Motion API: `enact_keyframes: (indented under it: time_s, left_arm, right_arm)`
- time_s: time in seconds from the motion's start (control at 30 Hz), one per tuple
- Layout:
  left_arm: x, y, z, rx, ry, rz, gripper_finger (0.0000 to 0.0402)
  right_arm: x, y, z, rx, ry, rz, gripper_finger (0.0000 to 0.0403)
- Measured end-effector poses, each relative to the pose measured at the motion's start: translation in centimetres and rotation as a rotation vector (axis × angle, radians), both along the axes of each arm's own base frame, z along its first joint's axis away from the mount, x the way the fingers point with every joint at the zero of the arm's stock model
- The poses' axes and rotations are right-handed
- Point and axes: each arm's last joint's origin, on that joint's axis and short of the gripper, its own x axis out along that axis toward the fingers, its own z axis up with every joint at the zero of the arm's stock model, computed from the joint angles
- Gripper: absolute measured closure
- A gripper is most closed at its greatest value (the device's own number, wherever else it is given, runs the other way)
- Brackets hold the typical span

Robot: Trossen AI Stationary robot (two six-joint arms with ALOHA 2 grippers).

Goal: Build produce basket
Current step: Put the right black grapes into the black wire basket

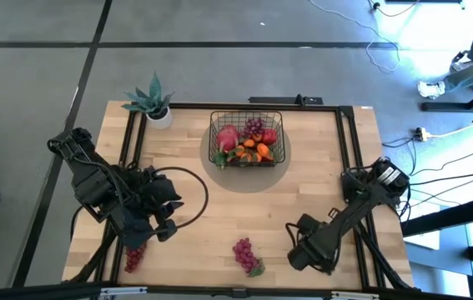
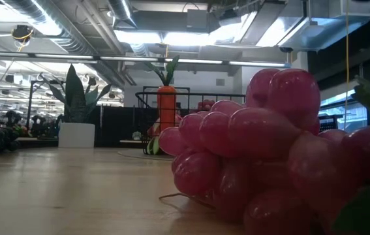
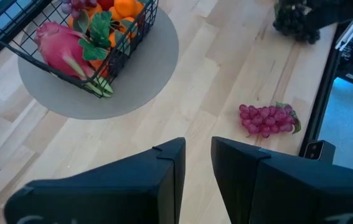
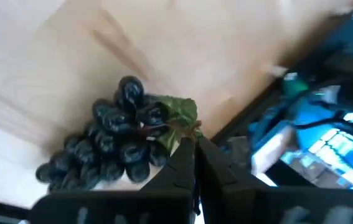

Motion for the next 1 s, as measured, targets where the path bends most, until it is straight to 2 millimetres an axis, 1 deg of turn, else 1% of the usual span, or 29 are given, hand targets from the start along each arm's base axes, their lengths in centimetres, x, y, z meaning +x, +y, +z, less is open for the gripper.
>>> enact_keyframes:
  time_s: [0.07,0.33,0.63,0.83,1.0]
  left_arm:
    - [0.0,0.0,0.0,0.011,0.003,-0.010,0.0335]
    - [0.0,0.0,0.0,0.017,0.005,-0.016,0.0335]
    - [0.0,0.0,0.0,0.029,0.008,-0.027,0.0335]
    - [0.0,0.0,0.0,0.029,0.008,-0.027,0.0335]
    - [0.0,0.0,0.0,0.029,0.008,-0.028,0.0335]
  right_arm:
    - [0.3,-0.2,0.9,-0.025,-0.006,0.002,0.0403]
    - [2.4,-1.0,3.4,-0.007,-0.156,0.058,0.0403]
    - [5.4,-2.9,6.6,-0.026,-0.329,0.163,0.0403]
    - [7.4,-4.7,9.6,-0.067,-0.462,0.251,0.0403]
    - [8.8,-6.5,13.2,-0.119,-0.600,0.333,0.0403]
